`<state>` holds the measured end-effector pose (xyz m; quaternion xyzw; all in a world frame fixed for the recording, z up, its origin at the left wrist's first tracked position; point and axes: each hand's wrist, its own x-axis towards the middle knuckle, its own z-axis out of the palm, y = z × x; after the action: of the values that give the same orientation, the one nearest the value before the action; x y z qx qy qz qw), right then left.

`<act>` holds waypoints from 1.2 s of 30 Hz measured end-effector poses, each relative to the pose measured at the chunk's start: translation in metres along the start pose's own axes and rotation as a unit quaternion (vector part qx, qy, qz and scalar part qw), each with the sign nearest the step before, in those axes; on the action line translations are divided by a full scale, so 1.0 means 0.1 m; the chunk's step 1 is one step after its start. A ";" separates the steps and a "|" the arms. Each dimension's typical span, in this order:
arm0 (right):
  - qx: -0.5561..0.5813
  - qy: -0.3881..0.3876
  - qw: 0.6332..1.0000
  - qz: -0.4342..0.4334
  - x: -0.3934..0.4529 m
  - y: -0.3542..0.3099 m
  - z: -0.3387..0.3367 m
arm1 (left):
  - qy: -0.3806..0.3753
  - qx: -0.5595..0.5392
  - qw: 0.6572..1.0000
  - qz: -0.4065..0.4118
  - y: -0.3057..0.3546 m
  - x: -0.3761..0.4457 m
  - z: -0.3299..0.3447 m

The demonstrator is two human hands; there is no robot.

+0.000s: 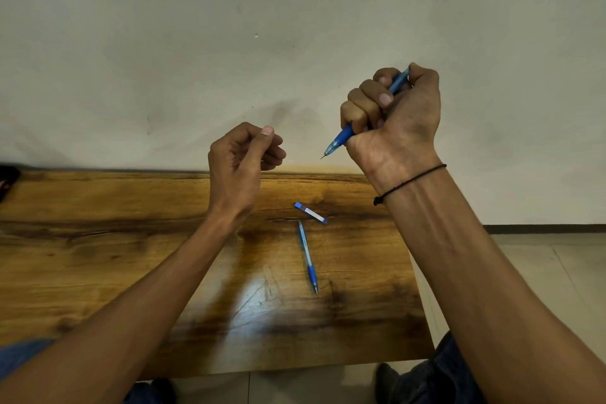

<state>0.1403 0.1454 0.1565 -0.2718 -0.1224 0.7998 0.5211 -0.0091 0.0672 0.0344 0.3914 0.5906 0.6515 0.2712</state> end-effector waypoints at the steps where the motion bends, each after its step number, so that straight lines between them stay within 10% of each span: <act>1: -0.002 0.001 1.000 0.000 0.00 0.00 0.00 | 0.000 -0.001 1.000 0.000 0.00 0.00 0.00; 27: -0.307 0.122 0.944 -0.013 0.34 0.72 -0.70 | -0.198 0.033 0.972 -0.125 -0.18 -0.05 0.02; 36: -0.558 0.075 0.825 0.042 0.45 0.92 -1.06 | -0.215 0.150 0.934 -0.241 -0.35 -0.01 -0.12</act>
<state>0.1154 0.1371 0.0114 -0.5800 -0.4967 0.5937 0.2537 -0.0222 0.0655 0.0001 0.4041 0.6857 0.3708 0.4786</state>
